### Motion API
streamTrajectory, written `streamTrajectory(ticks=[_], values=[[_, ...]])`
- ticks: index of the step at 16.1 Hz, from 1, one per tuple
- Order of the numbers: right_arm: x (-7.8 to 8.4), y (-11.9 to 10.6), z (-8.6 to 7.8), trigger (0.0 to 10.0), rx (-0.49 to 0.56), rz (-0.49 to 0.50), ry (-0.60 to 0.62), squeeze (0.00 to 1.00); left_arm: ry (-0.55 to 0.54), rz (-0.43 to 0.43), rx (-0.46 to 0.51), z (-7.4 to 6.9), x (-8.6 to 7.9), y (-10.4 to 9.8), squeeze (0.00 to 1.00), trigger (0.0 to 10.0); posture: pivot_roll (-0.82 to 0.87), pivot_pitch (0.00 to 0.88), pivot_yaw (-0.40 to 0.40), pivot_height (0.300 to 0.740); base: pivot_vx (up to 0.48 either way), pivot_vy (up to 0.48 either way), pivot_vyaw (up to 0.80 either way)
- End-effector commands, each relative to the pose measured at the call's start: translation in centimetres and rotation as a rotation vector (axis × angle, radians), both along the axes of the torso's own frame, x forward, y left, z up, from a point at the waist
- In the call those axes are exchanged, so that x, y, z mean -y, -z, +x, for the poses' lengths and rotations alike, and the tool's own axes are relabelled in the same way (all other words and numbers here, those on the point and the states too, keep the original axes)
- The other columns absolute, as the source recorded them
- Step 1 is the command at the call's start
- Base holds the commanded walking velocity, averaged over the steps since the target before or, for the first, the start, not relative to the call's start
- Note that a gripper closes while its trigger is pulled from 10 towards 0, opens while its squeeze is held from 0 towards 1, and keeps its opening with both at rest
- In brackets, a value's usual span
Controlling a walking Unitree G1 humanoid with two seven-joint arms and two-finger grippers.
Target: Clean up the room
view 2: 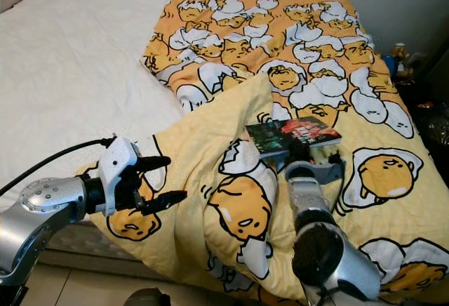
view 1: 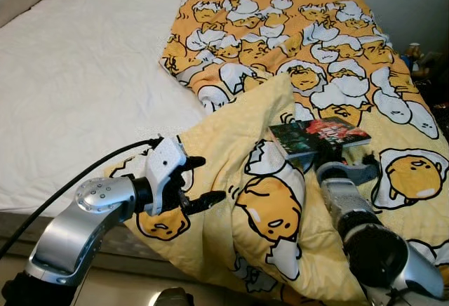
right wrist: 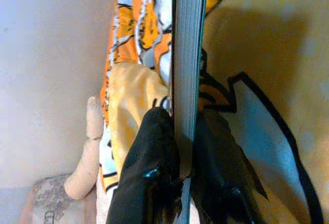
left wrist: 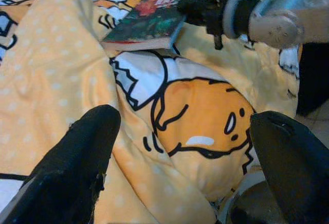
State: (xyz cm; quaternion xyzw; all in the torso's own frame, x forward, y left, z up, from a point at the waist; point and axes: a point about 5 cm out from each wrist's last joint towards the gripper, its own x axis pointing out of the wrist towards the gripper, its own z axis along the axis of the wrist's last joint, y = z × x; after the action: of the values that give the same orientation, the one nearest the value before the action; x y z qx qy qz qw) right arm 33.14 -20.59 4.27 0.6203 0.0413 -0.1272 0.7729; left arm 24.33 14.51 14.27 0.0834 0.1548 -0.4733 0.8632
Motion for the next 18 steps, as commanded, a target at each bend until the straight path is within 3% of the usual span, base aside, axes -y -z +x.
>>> streamTrajectory(ticks=[1,3,4,5,6,7,10,11,12,13,14,15,17,18], values=[[1.4,-1.5,0.4,0.0,0.091,-0.063,-0.008,0.0,-0.029,-0.022,-0.01,-0.2,-0.2,0.3,0.0,10.0,0.04,0.0,-0.008,0.74,0.0,0.0,0.0],[1.5,-1.6,0.3,0.0,0.103,-0.072,-0.008,0.0,-0.039,-0.024,-0.008,-0.3,-0.2,0.5,0.0,10.0,0.03,0.0,-0.006,0.74,0.0,0.0,0.0],[1.8,-2.1,0.2,0.0,0.116,-0.106,-0.018,0.0,-0.094,-0.008,0.007,-0.2,-0.4,0.7,0.0,10.0,0.01,0.0,0.004,0.74,0.0,0.0,0.0],[1.8,-3.5,-0.1,0.0,0.151,-0.196,-0.05,0.0,-0.223,0.016,0.057,0.2,-0.9,0.7,0.0,10.0,0.0,0.0,0.006,0.74,0.0,0.0,0.0],[1.6,-4.2,-0.3,0.0,0.171,-0.229,-0.063,0.0,-0.276,0.022,0.079,0.4,-1.1,0.6,0.0,10.0,0.0,0.0,0.006,0.74,0.0,0.0,0.0],[0.6,-5.9,-0.9,0.0,0.228,-0.299,-0.124,0.0,-0.39,0.006,0.126,0.6,-1.4,0.0,0.0,10.0,0.0,0.0,0.004,0.74,0.0,0.0,0.0],[-1.2,-8.3,-2.0,2.8,0.326,-0.464,-0.237,0.0,-0.556,-0.033,0.211,0.6,-1.6,-0.9,0.0,10.0,0.0,0.0,-0.01,0.74,0.0,0.0,0.0],[-1.5,-8.6,-2.1,4.4,0.329,-0.49,-0.243,0.0,-0.598,-0.044,0.219,0.6,-1.6,-0.9,0.0,10.0,0.01,0.0,-0.019,0.74,0.0,0.0,0.0],[-1.9,-8.8,-2.5,10.0,0.31,-0.566,-0.241,0.0,-0.647,-0.031,0.242,0.7,-1.8,-0.9,0.0,10.0,0.01,0.0,-0.029,0.74,0.0,0.0,0.0],[-2.1,-8.7,-3.0,10.0,0.274,-0.649,-0.241,0.0,-0.66,0.005,0.262,0.7,-1.8,-0.8,0.0,10.0,0.02,0.0,-0.038,0.74,0.0,0.0,0.0],[-2.1,-8.7,-3.0,10.0,0.274,-0.649,-0.241,0.0,-0.66,0.005,0.262,0.7,-1.8,-0.8,0.0,10.0,0.02,0.0,-0.038,0.74,0.0,0.0,0.0],[-2.5,-8.7,-3.3,10.0,0.252,-0.71,-0.262,0.0,-0.666,0.02,0.264,0.7,-1.8,-0.7,0.0,10.0,0.02,0.0,-0.04,0.74,0.0,0.0,0.0],[-3.8,-8.4,-4.4,10.0,0.207,-0.908,-0.278,0.0,-0.735,0.028,0.278,1.1,-2.7,-0.5,0.0,10.0,0.0,0.0,-0.019,0.74,0.0,0.0,0.0],[-3.8,-8.3,-4.7,10.0,0.196,-0.931,-0.271,0.0,-0.745,0.025,0.28,1.2,-2.9,-0.5,0.0,10.0,0.0,0.0,-0.014,0.74,0.0,0.0,0.0]])
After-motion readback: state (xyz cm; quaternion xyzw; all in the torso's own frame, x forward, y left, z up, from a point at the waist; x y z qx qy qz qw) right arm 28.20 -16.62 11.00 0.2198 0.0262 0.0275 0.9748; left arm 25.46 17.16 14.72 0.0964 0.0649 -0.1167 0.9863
